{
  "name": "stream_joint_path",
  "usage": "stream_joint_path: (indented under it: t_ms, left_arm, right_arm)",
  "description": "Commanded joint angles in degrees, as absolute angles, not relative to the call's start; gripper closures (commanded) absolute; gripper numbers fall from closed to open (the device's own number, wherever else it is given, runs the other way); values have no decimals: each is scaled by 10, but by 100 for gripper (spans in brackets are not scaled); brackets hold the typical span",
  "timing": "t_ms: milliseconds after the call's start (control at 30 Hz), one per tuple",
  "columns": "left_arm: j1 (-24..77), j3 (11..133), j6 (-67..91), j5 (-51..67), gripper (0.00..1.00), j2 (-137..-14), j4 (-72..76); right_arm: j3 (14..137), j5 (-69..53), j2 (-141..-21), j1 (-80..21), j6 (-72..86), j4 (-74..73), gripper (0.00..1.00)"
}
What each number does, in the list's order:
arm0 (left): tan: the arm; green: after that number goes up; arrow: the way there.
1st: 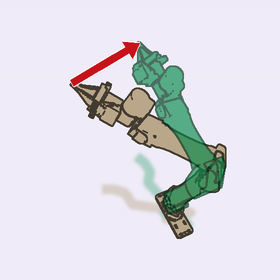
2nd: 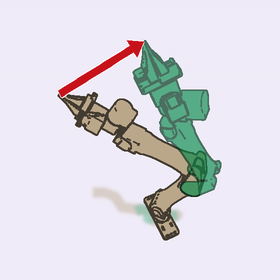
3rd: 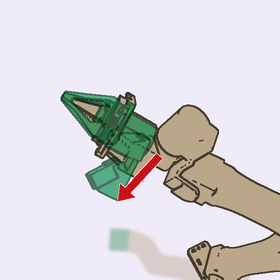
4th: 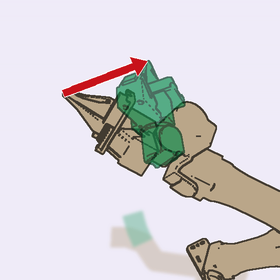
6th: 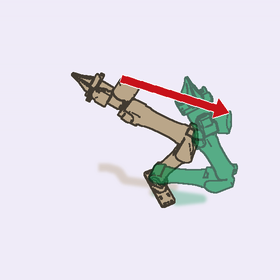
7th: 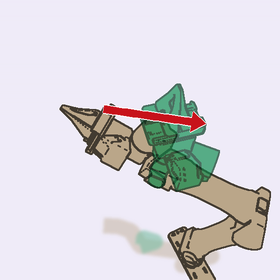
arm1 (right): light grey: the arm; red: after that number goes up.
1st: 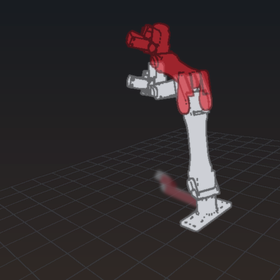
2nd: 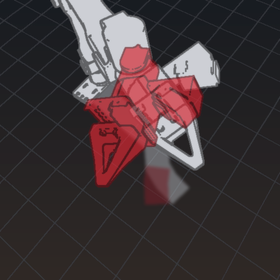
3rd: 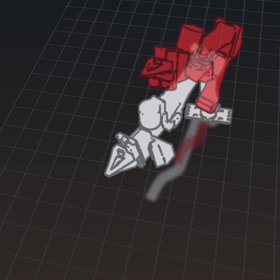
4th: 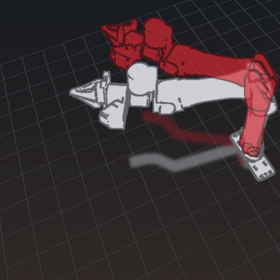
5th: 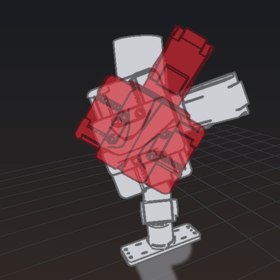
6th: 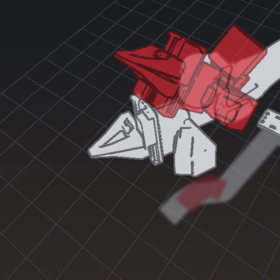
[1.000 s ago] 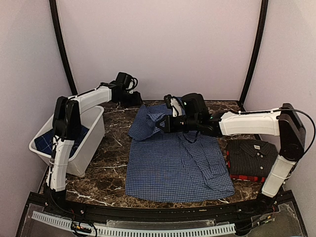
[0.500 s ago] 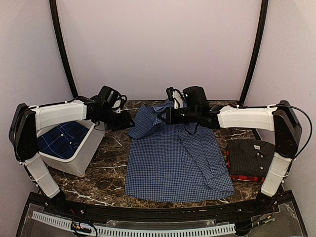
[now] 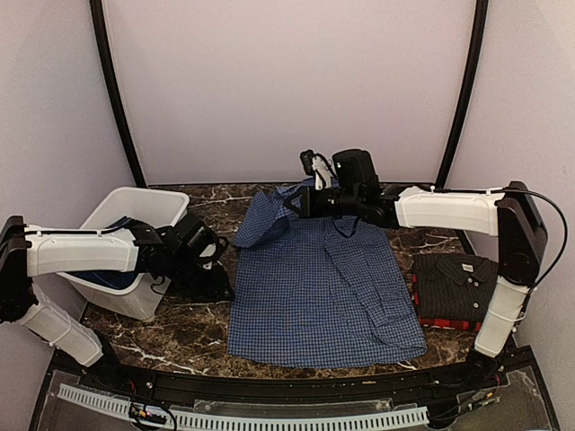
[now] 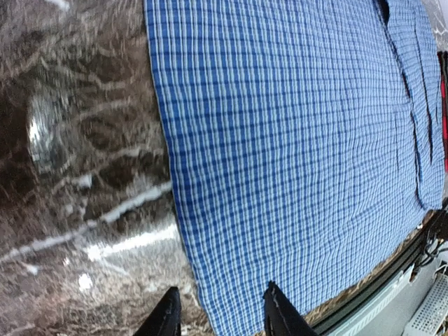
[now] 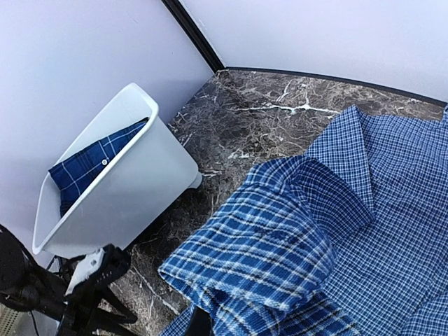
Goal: Fold and stack the long sleeve shirts
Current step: Adjust the 1/3-folded shirt at the center of the board, then pick up the shirt from the center of the board.
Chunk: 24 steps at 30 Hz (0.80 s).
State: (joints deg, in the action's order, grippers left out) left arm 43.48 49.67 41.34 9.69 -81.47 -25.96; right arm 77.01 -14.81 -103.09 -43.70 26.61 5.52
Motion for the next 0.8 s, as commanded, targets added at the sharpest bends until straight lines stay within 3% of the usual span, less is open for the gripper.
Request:
stream_joint_path:
  t_ms: [0,633,733,767]
  left_arm:
    - [468,441,470,124,63,-779,-281]
    - [588,425,547,105,75,-860,-271]
    - [592,427,550,109,84,-861,-258]
    - [592,429,551,109,91,-860,-258]
  right_arm:
    - [805,-153,-1038,-432,255,62,100]
    - [913,-155,-1062,-432,226,34,100]
    - [928,-152,-1068,-432,221,31,100]
    - [934,-147,-1070,-432,217,29,100]
